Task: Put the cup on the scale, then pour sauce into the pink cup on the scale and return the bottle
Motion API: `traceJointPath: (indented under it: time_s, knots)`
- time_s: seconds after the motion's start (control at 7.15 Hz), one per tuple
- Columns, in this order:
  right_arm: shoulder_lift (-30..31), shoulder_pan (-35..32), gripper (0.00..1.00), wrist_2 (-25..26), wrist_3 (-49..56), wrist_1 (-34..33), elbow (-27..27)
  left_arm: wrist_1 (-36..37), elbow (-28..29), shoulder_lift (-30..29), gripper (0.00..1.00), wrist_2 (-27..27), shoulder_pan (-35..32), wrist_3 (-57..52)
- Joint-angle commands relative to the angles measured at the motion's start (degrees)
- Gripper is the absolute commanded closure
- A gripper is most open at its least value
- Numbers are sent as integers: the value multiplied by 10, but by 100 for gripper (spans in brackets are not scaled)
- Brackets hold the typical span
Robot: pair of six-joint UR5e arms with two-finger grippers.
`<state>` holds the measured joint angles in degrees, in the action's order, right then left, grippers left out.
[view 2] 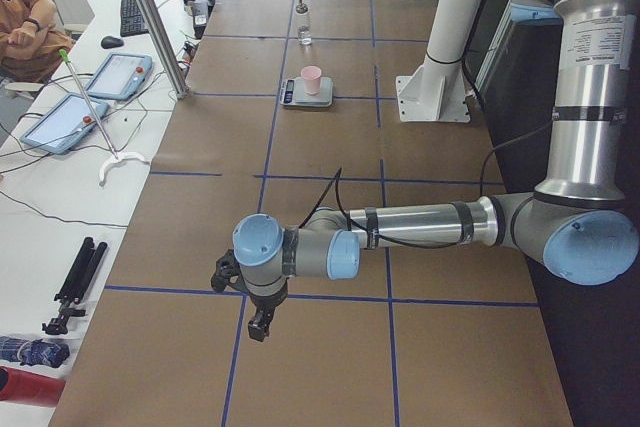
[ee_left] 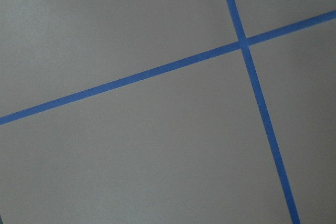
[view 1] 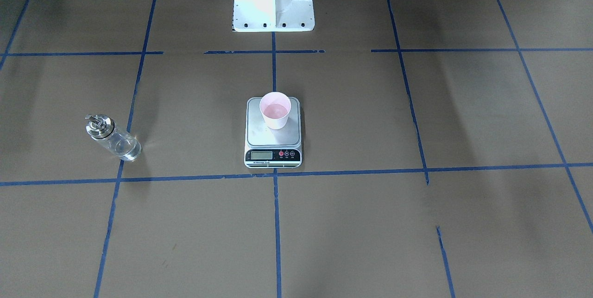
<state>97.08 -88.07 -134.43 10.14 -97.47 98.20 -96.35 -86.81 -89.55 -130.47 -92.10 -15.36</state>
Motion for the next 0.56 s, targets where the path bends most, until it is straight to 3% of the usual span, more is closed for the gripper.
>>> traceJointPath:
  time_s: [0.0,0.42]
  knots:
    - [-9,0,0,-4,-24,0,-4,2,-25,10,0,0,1,20]
    - [-9,0,0,-4,-32,0,-4,11,-49,10,0,2,2,50]
